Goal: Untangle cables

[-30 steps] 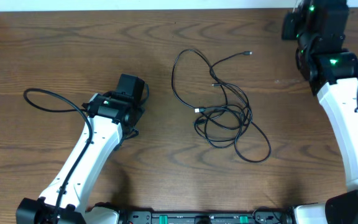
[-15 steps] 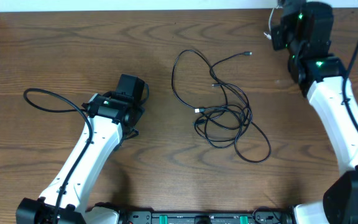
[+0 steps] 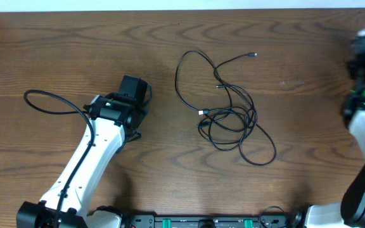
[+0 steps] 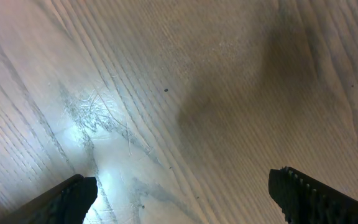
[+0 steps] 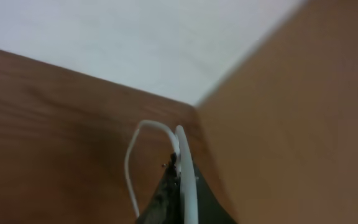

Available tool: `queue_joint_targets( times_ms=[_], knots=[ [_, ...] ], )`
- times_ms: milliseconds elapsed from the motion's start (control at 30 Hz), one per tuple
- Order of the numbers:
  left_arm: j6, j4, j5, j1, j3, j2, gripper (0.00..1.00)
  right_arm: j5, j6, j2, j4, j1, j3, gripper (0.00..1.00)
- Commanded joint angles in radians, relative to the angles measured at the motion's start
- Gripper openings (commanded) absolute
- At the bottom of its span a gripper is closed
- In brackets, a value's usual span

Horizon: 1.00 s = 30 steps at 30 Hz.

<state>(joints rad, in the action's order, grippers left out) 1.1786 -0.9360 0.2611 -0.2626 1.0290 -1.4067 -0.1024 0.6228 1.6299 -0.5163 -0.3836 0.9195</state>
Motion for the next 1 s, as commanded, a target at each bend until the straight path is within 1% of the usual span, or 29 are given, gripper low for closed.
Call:
queue_joint_targets(
  times_ms=[0,167,267,467,533,600,667,733,800,967],
  knots=[
    [0.001,-0.005,0.018,0.005,0.006,-0.004,0.96,0.081,0.021,0.007,-0.013,-0.113,-0.005,0.01],
    [0.001,-0.005,0.018,0.005,0.006,-0.004,0.96,0.102,0.021,0.054,-0.059,-0.257,-0.005,0.01],
    [0.001,-0.005,0.018,0.005,0.006,-0.004,0.96,0.094,0.022,0.153,-0.129,-0.359,-0.004,0.01],
    [0.001,-0.005,0.018,0.005,0.006,-0.004,0.96,-0.019,0.021,0.278,-0.2,-0.471,-0.003,0.01],
    [0.001,-0.005,0.018,0.004,0.006,-0.004,0.96,-0.022,0.02,0.305,-0.229,-0.518,-0.003,0.01],
    [0.001,-0.005,0.018,0.005,0.006,-0.004,0.96,-0.01,-0.019,0.322,-0.256,-0.566,-0.003,0.01],
    [0.001,-0.005,0.018,0.005,0.006,-0.004,0.96,0.025,-0.074,0.33,-0.257,-0.609,-0.003,0.01],
    [0.001,-0.005,0.018,0.005,0.006,-0.004,0.96,0.106,-0.134,0.336,-0.239,-0.65,-0.003,0.01],
    [0.001,-0.005,0.018,0.004,0.006,-0.004,0.96,0.175,-0.182,0.341,-0.181,-0.678,-0.003,0.01],
    [0.001,-0.005,0.018,0.005,0.006,-0.004,0.96,0.192,-0.185,0.353,-0.106,-0.673,-0.003,0.01]
  ],
)
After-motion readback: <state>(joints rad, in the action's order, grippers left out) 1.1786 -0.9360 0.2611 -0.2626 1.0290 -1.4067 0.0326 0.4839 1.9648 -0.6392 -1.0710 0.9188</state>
